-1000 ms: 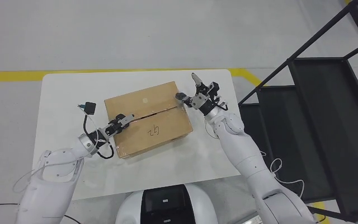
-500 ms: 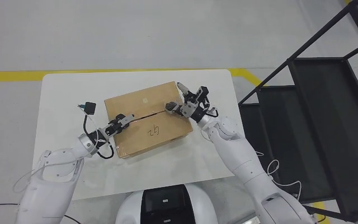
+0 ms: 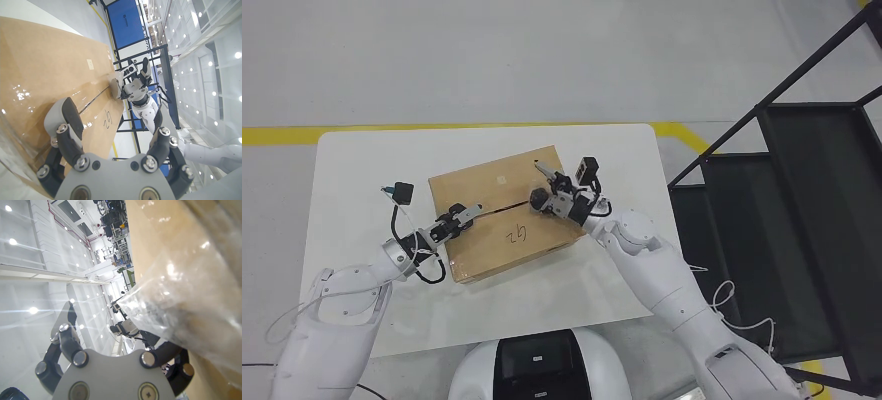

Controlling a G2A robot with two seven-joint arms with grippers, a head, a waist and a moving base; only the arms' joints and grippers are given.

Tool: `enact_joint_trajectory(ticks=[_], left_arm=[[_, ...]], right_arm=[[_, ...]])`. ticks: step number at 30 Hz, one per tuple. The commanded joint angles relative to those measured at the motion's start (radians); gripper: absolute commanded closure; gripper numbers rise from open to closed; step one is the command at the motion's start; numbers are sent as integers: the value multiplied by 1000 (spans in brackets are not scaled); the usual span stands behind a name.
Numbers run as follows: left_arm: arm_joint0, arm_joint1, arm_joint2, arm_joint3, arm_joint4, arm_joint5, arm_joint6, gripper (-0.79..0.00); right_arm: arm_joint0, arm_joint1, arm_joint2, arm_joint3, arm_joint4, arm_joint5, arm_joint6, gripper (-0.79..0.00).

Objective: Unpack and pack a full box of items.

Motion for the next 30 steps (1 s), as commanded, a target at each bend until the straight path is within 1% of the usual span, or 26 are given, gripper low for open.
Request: enact_joint_trajectory(ticks=[1,8,13,19,28,30], left_arm=[[0,0,0,0,0,0,0,-785],[0,0,0,0,0,0,0,-785],[0,0,0,0,0,0,0,-785],[0,0,0,0,0,0,0,-785],[0,0,0,0,0,0,0,-785],[6,0,-1,-9,-1,0,16,-785]], right_arm=[[-7,1,-3,-19,-14,3,-5,-785],[-22,3,13,-96,-35,-1,-45,-785],[-30,7,38,-148,-73,46,-143,-785],[-27,7,36,-167,-113,100,-201,-785],[-6,-5,-36,-160,-164,122,-193,-785],[-2,-8,-52,-155,-174,125,-190,-785]])
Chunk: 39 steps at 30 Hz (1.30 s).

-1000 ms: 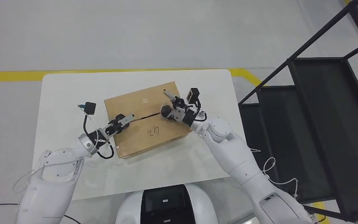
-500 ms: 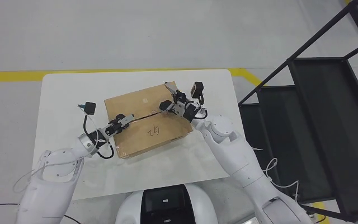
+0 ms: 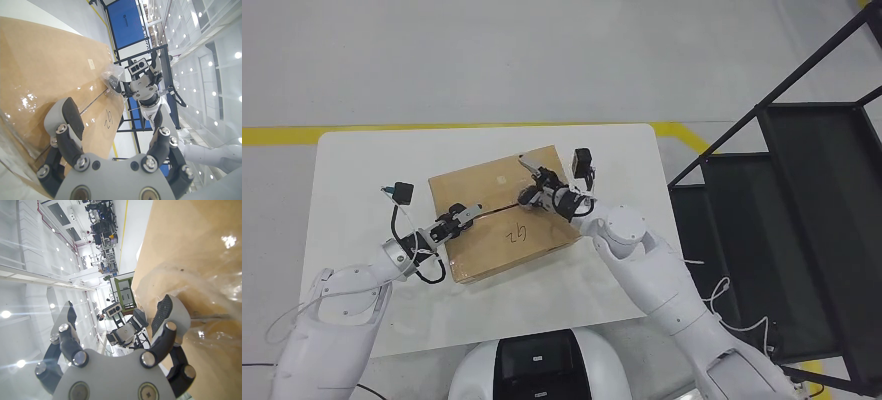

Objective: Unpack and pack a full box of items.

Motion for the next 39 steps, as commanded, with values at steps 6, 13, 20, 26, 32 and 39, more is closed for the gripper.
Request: enact_joint_trajectory(ticks=[6,13,20,26,32,39], left_arm=[[31,5,-41,-32,-69,-37,-4,-785],[69,13,-116,-64,-171,-83,-20,-785],[78,16,-144,-51,-211,-75,-13,-785],[77,16,-144,-43,-214,-73,-11,-785],[78,18,-148,-41,-212,-72,-4,-785],[80,18,-148,-39,-209,-74,-1,-785]], right_arm=[[11,-7,-35,11,-24,5,17,-785],[9,-5,-37,-21,-60,11,41,-785],[3,-1,16,-35,-74,1,-46,-785],[6,0,39,-42,-69,21,-70,-785],[-4,5,41,-66,-127,85,-73,-785],[-6,5,43,-66,-104,135,-36,-717]])
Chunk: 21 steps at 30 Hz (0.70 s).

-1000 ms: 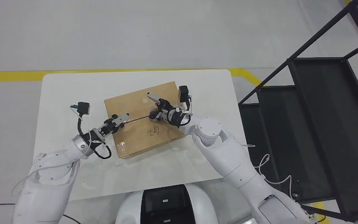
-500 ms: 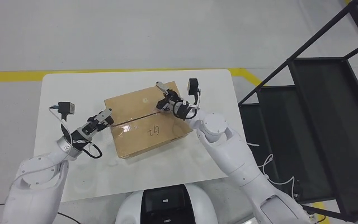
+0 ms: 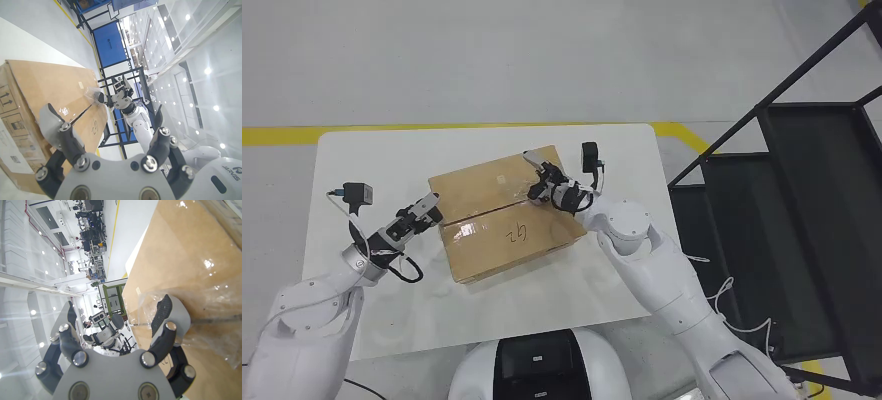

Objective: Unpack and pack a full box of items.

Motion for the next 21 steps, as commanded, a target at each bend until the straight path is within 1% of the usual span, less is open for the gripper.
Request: enact_joint_trajectory(ticks=[1,2,3,4,7,15,21], left_arm=[[0,0,0,0,2,0,2,-785],[1,0,0,-1,3,-2,3,-785],[2,0,0,-1,4,-3,4,-785],[4,0,-1,-2,4,-5,7,-785],[9,1,-5,-4,5,-7,9,-785],[17,2,-10,-8,10,-9,13,-785],[18,3,-11,-11,14,-6,14,-785]], right_arm=[[8,-2,-4,9,11,11,14,-486],[12,-3,-5,15,19,14,15,-314],[17,-4,-7,22,29,16,18,-215],[23,-6,-8,30,39,17,18,-31],[45,-11,-19,58,55,33,22,0],[84,-22,-48,104,63,56,20,0],[86,-22,-56,88,27,49,32,0]])
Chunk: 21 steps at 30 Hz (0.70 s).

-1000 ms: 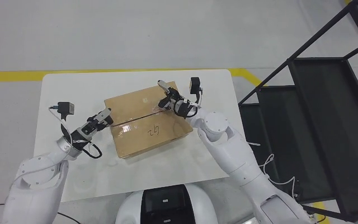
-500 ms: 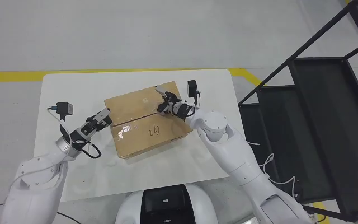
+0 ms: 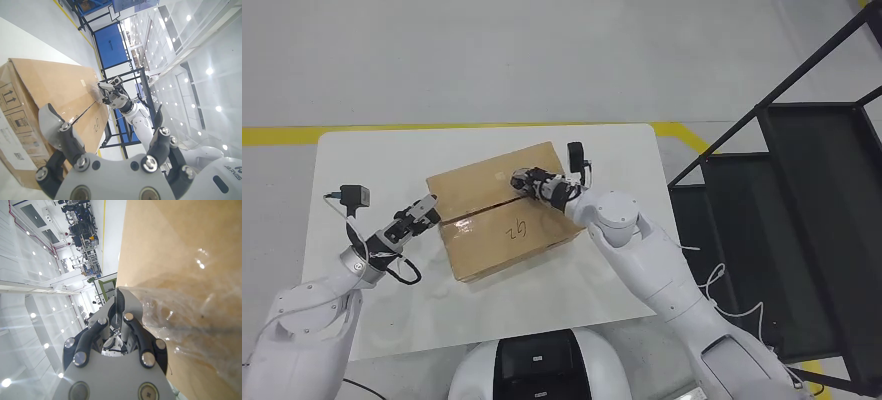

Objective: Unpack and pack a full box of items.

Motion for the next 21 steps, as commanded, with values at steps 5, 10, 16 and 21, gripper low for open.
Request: enact_joint_trajectory(ticks=[5,10,16,21], left_arm=[[-2,0,3,0,7,3,4,-785],[-2,0,9,0,13,6,9,-785],[-4,0,12,1,19,11,13,-785],[-4,0,11,2,33,15,31,-785]], right_arm=[[-33,10,-12,-76,-95,-78,52,0],[-68,17,-43,-121,-197,-78,67,0],[-68,11,-81,-97,-225,-76,73,0],[-61,8,-97,-93,-234,-97,86,0]])
